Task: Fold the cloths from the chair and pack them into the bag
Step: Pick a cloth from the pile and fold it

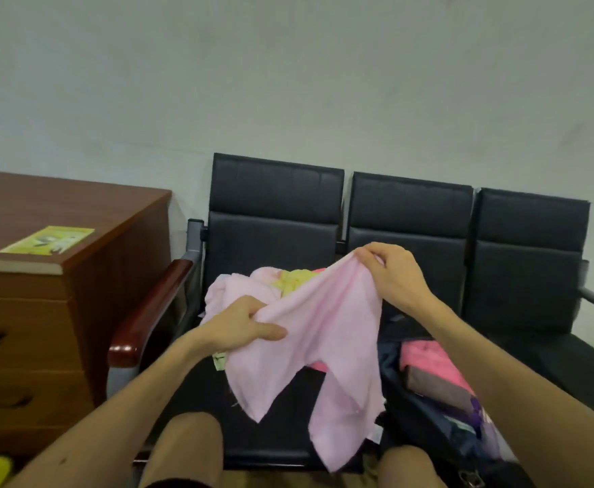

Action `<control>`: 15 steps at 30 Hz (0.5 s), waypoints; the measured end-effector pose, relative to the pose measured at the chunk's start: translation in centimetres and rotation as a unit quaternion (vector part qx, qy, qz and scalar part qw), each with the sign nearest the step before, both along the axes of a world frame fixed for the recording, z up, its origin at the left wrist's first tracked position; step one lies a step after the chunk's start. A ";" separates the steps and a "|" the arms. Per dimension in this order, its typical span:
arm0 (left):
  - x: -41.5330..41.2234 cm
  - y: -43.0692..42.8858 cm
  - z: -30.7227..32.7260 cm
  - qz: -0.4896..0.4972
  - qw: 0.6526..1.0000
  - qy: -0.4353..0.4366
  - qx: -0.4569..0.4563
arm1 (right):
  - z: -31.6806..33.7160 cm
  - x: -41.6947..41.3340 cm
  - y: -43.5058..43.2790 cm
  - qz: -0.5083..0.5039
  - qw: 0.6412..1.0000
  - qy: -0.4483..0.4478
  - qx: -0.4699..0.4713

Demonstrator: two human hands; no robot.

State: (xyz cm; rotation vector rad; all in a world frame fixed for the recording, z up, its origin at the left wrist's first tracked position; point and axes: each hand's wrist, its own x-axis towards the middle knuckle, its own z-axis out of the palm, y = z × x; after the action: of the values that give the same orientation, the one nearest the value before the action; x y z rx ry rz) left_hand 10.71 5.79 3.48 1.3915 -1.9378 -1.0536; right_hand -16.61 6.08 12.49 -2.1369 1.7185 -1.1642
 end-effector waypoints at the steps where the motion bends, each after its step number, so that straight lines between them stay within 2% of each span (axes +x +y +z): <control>1: 0.2 0.9 0.9 0.000 1.000 -0.001 0.008 | 0.5 -0.5 0.5 -0.011 1.000 -0.014 -0.009; 5: 1.0 3.5 5.1 -0.015 0.999 0.026 -0.011 | 0.6 -2.1 1.9 -0.033 0.999 -0.030 -0.006; 10: 0.6 7.0 12.6 0.043 0.983 0.119 -0.136 | -0.2 -2.5 4.6 0.008 0.999 0.013 0.029; 15: -1.5 9.2 19.2 0.008 0.972 0.097 -0.214 | 0.4 -2.9 6.8 0.072 0.993 0.042 0.085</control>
State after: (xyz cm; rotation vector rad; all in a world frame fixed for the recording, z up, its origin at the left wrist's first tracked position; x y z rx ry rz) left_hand 9.24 14.97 22.66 1.0233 -1.8632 -0.6796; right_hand -19.47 12.87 12.85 -2.1918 1.5998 -0.8711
